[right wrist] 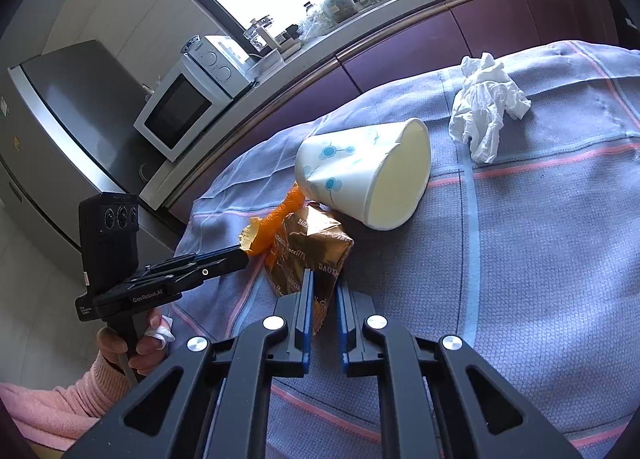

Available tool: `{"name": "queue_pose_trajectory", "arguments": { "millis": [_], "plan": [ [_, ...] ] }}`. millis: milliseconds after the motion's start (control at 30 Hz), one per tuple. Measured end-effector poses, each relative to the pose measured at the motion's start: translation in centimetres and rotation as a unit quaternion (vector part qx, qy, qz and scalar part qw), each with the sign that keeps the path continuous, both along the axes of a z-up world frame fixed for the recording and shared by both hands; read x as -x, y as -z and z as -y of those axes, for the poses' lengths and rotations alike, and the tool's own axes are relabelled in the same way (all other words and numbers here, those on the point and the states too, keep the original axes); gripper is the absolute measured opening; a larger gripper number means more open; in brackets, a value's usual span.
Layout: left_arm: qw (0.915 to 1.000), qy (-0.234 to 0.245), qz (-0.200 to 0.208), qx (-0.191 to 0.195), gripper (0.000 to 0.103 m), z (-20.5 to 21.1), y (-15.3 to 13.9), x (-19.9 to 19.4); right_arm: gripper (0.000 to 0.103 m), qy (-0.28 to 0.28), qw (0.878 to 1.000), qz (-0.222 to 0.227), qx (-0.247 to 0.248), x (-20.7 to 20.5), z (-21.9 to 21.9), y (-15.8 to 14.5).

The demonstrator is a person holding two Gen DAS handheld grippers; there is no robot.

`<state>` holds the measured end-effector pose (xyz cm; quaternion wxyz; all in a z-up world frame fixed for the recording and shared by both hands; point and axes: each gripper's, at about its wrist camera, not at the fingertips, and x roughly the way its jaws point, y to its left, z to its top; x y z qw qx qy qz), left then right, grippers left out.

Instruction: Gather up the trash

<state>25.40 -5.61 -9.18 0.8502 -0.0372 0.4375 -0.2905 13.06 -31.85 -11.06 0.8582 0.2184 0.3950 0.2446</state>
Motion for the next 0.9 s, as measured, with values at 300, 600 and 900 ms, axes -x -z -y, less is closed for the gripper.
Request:
{"name": "queue_pose_trajectory", "arguments": {
  "millis": [300, 600, 900],
  "plan": [
    [0.9989, -0.008, 0.042, -0.016, 0.013, -0.7, -1.4, 2.2, 0.004, -0.001, 1.0, 0.019, -0.002, 1.4, -0.4, -0.5],
    [0.9965, -0.019, 0.079, -0.019, 0.012, -3.3, -2.8, 5.6, 0.003, 0.005, 0.999, 0.034, -0.014, 2.8, -0.4, -1.0],
    [0.995, -0.029, 0.094, -0.015, 0.012, -6.5, -3.0, 8.7, 0.002, -0.001, 0.998, 0.05, -0.028, 3.9, -0.6, -1.9]
  ]
}}
